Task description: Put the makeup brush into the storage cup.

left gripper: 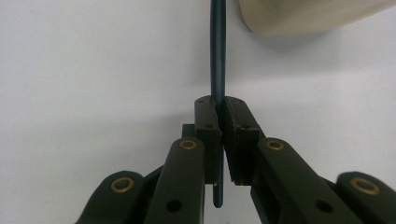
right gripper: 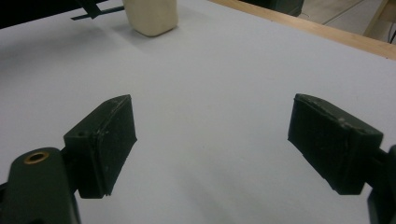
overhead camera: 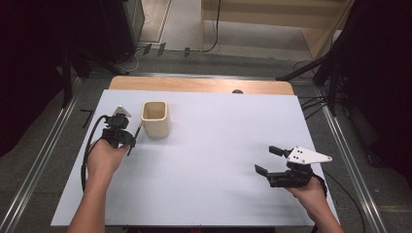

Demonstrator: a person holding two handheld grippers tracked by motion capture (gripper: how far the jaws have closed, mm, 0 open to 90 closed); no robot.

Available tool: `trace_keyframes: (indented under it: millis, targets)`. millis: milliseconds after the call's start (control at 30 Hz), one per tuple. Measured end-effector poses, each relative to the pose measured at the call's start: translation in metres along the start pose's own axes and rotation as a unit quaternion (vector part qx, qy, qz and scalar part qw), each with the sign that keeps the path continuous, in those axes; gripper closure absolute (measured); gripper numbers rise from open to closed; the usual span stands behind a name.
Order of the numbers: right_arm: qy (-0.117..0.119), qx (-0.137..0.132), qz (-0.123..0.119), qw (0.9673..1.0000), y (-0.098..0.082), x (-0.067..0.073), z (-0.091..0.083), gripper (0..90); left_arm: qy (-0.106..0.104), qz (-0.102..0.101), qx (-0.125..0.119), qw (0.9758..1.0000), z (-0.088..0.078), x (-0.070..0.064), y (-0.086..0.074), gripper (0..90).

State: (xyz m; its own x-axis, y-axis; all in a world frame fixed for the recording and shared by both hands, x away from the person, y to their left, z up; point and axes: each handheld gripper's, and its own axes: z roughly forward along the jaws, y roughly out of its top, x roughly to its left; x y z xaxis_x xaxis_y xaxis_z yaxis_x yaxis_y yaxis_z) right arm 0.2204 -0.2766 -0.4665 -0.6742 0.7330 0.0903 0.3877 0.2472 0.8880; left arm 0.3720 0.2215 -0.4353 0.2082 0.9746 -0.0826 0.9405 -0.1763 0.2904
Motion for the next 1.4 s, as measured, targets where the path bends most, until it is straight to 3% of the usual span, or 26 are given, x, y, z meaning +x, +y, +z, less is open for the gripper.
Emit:
trace_keyframes:
  millis: [67, 267, 400, 567, 800, 867, 900, 967, 1100, 1200, 1267, 1400]
  targets:
    - [0.000, 0.000, 0.000, 1.0000, 0.000, 0.000, 0.000, 15.9, 0.000, -0.001, 0.000, 1.0000, -0.001, 0.002, 0.000, 85.5]
    - [0.000, 0.002, -0.005, 1.0000, 0.000, 0.001, 0.001, 15.8, -0.002, 0.001, -0.029, 0.9996, -0.011, 0.010, -0.002, 85.5]
    - [-0.004, 0.007, -0.009, 0.9999, 0.000, 0.002, 0.000, 15.9, -0.018, 0.000, -0.042, 0.9990, -0.018, 0.017, -0.004, 85.4]
    - [-0.003, 0.007, -0.009, 0.9999, 0.000, 0.002, 0.001, 15.9, -0.056, -0.006, -0.061, 0.9965, -0.028, 0.026, -0.005, 85.4]
    - [-0.004, 0.009, -0.011, 0.9999, 0.000, 0.002, 0.001, 15.8, -0.098, -0.010, -0.082, 0.9918, -0.039, 0.036, -0.006, 85.4]
    - [-0.004, 0.011, -0.014, 0.9998, 0.000, 0.002, 0.001, 15.9, -0.096, -0.009, -0.116, 0.9886, -0.046, 0.037, -0.009, 85.4]
    - [-0.004, 0.011, -0.013, 0.9998, 0.000, 0.003, 0.002, 15.9, -0.096, -0.009, -0.116, 0.9886, -0.046, 0.037, -0.009, 85.4]
    - [-0.003, 0.012, -0.014, 0.9998, 0.000, 0.003, 0.002, 15.9, -0.113, -0.013, -0.133, 0.9846, -0.052, 0.039, -0.011, 85.4]
    - [-0.003, 0.013, -0.015, 0.9998, -0.001, 0.003, 0.002, 15.9, -0.122, -0.005, -0.135, 0.9833, -0.056, 0.040, -0.011, 85.4]
    - [-0.002, 0.015, -0.015, 0.9998, -0.001, 0.003, 0.003, 15.9, -0.131, 0.003, -0.148, 0.9802, -0.065, 0.037, -0.013, 85.4]
    - [-0.002, 0.016, -0.016, 0.9998, -0.001, 0.003, 0.003, 15.9, -0.132, 0.005, -0.146, 0.9804, -0.066, 0.037, -0.012, 85.4]
    - [-0.001, 0.016, -0.015, 0.9998, -0.001, 0.004, 0.003, 15.8, -0.157, 0.006, -0.158, 0.9749, -0.074, 0.036, -0.013, 85.4]
